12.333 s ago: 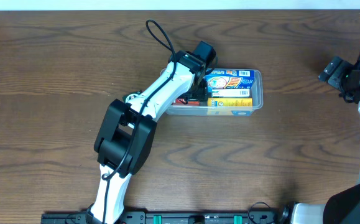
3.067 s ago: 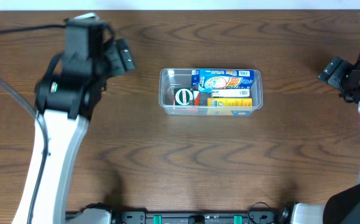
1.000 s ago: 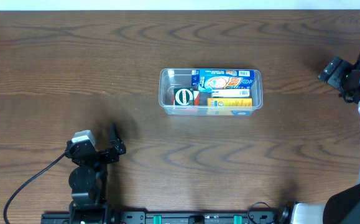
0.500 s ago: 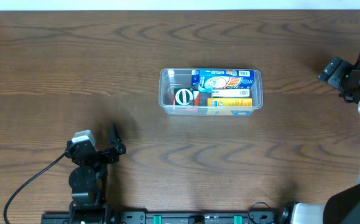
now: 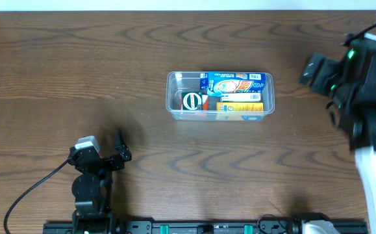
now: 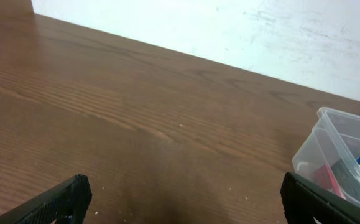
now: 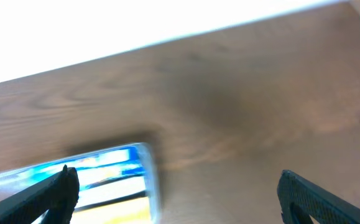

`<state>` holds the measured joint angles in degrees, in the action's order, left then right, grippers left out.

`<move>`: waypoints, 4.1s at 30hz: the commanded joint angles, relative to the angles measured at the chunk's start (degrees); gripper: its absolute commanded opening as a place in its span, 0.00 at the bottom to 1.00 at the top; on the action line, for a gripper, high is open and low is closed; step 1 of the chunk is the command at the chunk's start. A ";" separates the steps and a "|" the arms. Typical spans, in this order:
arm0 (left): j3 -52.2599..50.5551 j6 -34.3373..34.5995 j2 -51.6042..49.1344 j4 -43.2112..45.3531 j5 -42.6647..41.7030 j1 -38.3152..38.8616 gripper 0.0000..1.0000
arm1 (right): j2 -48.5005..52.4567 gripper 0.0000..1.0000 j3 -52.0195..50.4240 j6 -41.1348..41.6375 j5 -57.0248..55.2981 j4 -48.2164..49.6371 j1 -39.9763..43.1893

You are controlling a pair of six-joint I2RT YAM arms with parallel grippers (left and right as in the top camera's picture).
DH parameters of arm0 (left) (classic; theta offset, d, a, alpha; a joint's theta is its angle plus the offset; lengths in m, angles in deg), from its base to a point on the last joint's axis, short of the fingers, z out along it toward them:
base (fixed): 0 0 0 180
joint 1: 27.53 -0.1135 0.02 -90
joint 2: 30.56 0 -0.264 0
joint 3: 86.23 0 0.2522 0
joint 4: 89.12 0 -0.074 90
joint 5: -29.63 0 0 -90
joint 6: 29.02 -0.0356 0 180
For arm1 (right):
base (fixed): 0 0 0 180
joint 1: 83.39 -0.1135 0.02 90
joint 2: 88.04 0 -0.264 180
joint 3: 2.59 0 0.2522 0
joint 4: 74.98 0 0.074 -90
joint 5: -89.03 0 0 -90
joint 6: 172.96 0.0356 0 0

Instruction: Pack container

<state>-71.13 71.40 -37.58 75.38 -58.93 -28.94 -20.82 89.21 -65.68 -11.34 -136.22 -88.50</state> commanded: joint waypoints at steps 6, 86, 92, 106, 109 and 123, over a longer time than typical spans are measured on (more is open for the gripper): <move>-1.11 -0.96 0.31 -2.34 0.24 -0.24 0.98 | -19.87 0.99 -22.56 -3.43 2.23 18.08 0.13; -1.11 -0.96 0.31 -2.32 0.24 -0.24 0.98 | -66.95 0.99 -77.75 -18.21 9.33 43.28 4.83; -1.11 -0.96 0.31 -2.34 0.26 -0.24 0.98 | -66.95 0.99 -77.75 -18.21 9.33 43.28 4.81; -1.11 -0.96 0.31 -2.34 0.24 -0.24 0.98 | -66.95 0.99 -77.75 -18.21 9.33 43.28 4.81; -1.11 -0.96 0.31 -2.34 0.24 -0.24 0.98 | -66.95 0.99 -77.75 -18.21 9.33 43.28 4.81; -1.11 -0.96 0.31 -2.34 0.24 -0.24 0.98 | -66.95 0.99 -77.75 -18.21 9.33 43.28 4.83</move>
<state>-70.98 71.37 -37.58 75.10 -58.93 -28.94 -87.20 11.68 -83.28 -2.20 -92.77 -84.30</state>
